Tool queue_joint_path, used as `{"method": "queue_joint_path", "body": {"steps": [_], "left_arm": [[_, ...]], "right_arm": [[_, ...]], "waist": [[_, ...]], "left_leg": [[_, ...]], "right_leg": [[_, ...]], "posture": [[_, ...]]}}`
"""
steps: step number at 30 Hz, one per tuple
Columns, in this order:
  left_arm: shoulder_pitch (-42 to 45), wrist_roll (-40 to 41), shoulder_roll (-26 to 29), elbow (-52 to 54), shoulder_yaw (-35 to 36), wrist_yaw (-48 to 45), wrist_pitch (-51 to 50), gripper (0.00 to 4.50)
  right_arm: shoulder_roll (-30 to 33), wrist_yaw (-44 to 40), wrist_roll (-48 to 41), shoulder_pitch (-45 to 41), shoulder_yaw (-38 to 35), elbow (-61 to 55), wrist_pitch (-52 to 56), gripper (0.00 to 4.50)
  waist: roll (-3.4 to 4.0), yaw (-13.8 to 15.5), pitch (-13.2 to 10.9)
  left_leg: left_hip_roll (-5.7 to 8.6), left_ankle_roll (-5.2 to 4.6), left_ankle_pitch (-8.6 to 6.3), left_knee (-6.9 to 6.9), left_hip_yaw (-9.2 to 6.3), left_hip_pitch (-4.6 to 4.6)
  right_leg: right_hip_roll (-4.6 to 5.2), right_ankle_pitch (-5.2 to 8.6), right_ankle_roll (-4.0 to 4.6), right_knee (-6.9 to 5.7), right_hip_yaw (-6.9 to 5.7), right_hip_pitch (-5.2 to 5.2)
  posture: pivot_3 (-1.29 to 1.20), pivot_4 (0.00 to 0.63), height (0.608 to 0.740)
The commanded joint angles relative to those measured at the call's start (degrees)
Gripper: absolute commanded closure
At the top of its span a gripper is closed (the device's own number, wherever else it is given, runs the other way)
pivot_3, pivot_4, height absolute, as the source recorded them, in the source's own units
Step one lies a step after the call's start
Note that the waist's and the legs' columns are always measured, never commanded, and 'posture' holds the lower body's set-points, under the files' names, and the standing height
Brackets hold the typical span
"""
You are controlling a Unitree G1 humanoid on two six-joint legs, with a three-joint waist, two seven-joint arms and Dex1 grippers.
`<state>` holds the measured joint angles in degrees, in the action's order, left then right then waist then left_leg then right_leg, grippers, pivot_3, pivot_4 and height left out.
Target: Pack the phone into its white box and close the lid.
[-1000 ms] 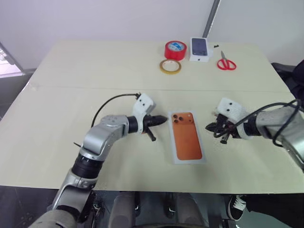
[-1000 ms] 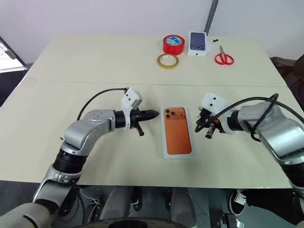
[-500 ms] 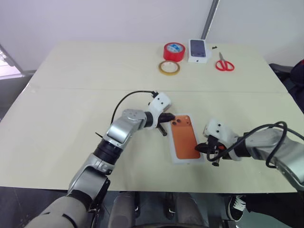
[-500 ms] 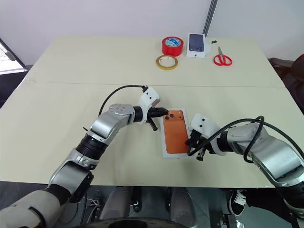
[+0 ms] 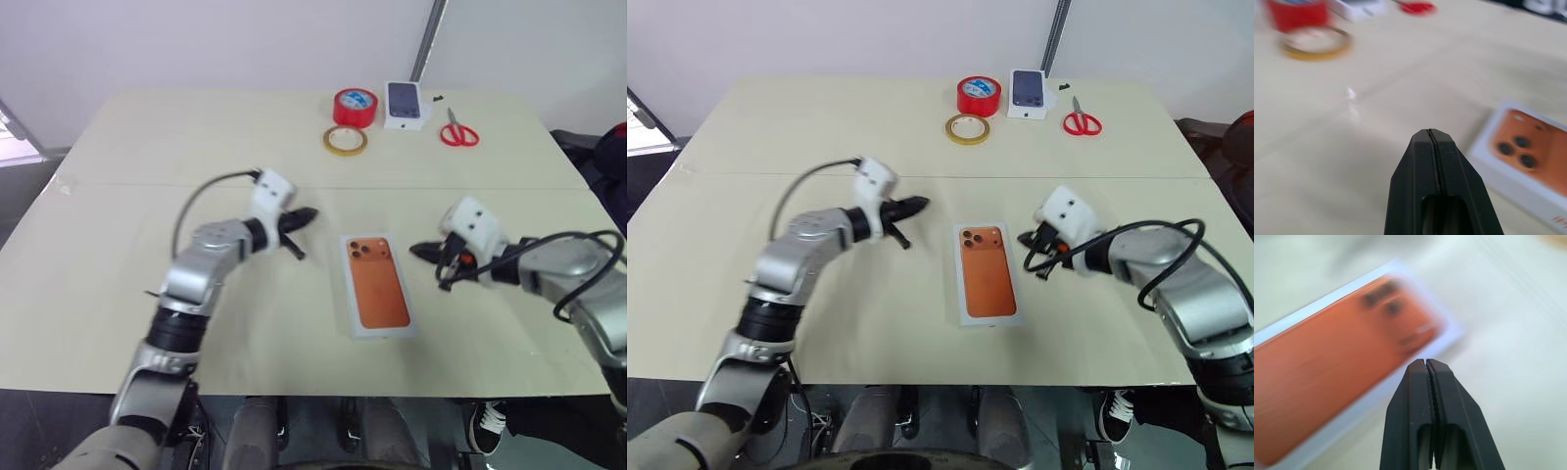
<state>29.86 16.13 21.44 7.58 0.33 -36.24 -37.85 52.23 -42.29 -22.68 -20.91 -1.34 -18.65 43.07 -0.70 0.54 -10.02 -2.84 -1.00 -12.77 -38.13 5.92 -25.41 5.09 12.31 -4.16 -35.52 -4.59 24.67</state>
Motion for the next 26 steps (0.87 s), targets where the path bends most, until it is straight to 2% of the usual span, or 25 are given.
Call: {"method": "queue_joint_path", "body": {"steps": [1, 8, 12, 17, 26], "left_arm": [[-6.45, 3.19, 5.1, 7.63, 8.99, 0.53, -1.85, 4.5], [-23.37, 5.48, 11.06, 15.26, 21.64, 1.8, -1.58, 4.5], [-29.48, 6.36, 11.25, 16.64, 25.42, 2.47, -0.48, 4.5], [-32.06, 7.56, 10.67, 16.93, 27.06, 4.04, 0.4, 4.5], [-32.38, 7.94, 10.48, 18.06, 25.48, 6.62, 0.42, 4.5]], "right_arm": [[-2.85, 0.18, -0.06, -2.54, -5.1, 8.78, -5.42, 4.44], [-4.46, -1.56, 1.88, -6.27, -9.12, 29.74, -16.1, 4.44], [-4.98, -4.71, 1.32, -6.36, -10.16, 34.31, -19.7, 4.44], [-4.49, -9.5, 0.87, -6.32, -9.52, 35.91, -20.01, 4.44], [-6.0, -11.88, 1.75, -7.82, -8.37, 36.42, -19.73, 4.44]], "waist": [[0.0, 0.03, -0.01], [0.02, 0.22, -0.02], [0.04, 0.04, -0.03], [0.05, 0.07, -0.03], [0.06, 0.02, -0.03]], "left_leg": [[-0.01, 0.0, 0.0, 0.01, 0.01, 0.0], [0.01, 0.02, 0.0, 0.0, 0.02, -0.02], [0.0, 0.03, -0.01, 0.0, 0.07, 0.0], [-0.04, 0.03, -0.01, 0.01, 0.06, 0.0], [-0.04, 0.04, -0.02, 0.04, 0.07, 0.0]], "right_leg": [[-0.01, 0.0, 0.0, 0.01, 0.0, 0.0], [0.13, 0.02, 0.04, 0.1, -0.01, -0.06], [0.18, 0.02, 0.04, 0.13, -0.01, -0.05], [0.17, 0.02, 0.05, 0.11, -0.01, -0.04], [0.21, 0.03, 0.06, 0.11, -0.01, -0.01]], "posture": [[0.0, 0.15, 0.74], [0.0, 0.15, 0.74], [0.0, 0.15, 0.74], [0.0, 0.15, 0.74], [0.0, 0.15, 0.74]]}}
